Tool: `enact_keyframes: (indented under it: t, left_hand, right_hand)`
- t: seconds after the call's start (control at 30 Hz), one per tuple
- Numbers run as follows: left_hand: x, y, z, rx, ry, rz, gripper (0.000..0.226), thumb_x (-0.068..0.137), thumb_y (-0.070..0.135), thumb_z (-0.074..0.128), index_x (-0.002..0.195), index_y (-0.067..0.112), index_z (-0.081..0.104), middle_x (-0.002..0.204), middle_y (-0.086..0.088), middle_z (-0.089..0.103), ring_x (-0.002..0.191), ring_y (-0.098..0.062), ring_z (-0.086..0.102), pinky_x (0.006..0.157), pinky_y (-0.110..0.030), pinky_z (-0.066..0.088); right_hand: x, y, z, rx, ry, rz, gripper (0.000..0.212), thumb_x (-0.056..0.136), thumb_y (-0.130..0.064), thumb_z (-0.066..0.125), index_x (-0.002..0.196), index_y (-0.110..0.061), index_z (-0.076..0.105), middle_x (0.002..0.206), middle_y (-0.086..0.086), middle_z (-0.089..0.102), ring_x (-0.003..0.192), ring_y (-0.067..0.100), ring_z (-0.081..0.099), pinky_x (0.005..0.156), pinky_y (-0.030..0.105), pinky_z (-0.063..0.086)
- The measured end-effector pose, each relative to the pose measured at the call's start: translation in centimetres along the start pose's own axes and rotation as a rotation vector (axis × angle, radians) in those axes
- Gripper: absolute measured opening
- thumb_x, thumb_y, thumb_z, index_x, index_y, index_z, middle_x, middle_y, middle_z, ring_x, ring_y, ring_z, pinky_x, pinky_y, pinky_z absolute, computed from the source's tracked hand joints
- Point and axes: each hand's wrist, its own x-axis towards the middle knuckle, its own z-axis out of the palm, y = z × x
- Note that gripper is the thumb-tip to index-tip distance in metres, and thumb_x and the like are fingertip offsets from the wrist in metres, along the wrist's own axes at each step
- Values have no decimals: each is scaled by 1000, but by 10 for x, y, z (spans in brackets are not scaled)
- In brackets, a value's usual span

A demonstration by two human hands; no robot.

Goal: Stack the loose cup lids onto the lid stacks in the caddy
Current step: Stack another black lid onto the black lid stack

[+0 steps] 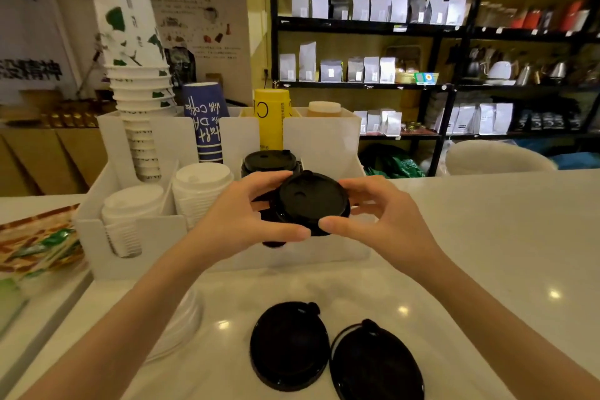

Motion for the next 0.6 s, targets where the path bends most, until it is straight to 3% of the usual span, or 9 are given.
enact_keyframes:
  t: [0.17, 0.33, 0.47, 0.6]
  left_hand:
    - [24, 7, -17, 155, 161, 20, 98, 38, 53, 81, 126, 31, 46, 125, 2, 45, 115, -14, 45, 94, -26, 42]
    - [41, 5, -36, 55, 182, -11, 83, 51, 29, 80, 127, 24, 46, 119, 7, 55, 111, -7, 50, 88, -22, 46]
    - [48, -5, -43, -42, 222, -52, 72, 46, 30, 78, 113, 19, 53, 115, 8, 61, 111, -5, 54, 98, -31, 43]
    - [52, -15, -46, -51, 205, -81, 56, 54, 29, 76, 107, 22, 61, 117, 4, 63, 113, -9, 54, 103, -39, 41]
  right_hand:
    - [33, -15, 14, -7, 124, -89, 65, 51, -53, 72, 108, -25, 55, 105, -7, 54, 93, 5, 56, 69, 15, 51]
    - [61, -15, 32, 64, 99, -94, 46, 69, -41, 71, 109, -31, 49, 99, -20, 54, 98, 0, 51, 73, 15, 43]
    - [71, -6, 39, 109, 60, -78, 41, 78, -32, 63, 117, -25, 50, 114, -10, 58, 108, 7, 51, 87, 25, 45]
    - [76, 5, 45, 81, 42, -88, 39, 81, -29, 60, 118, -27, 49, 119, -7, 55, 110, 8, 48, 84, 15, 39]
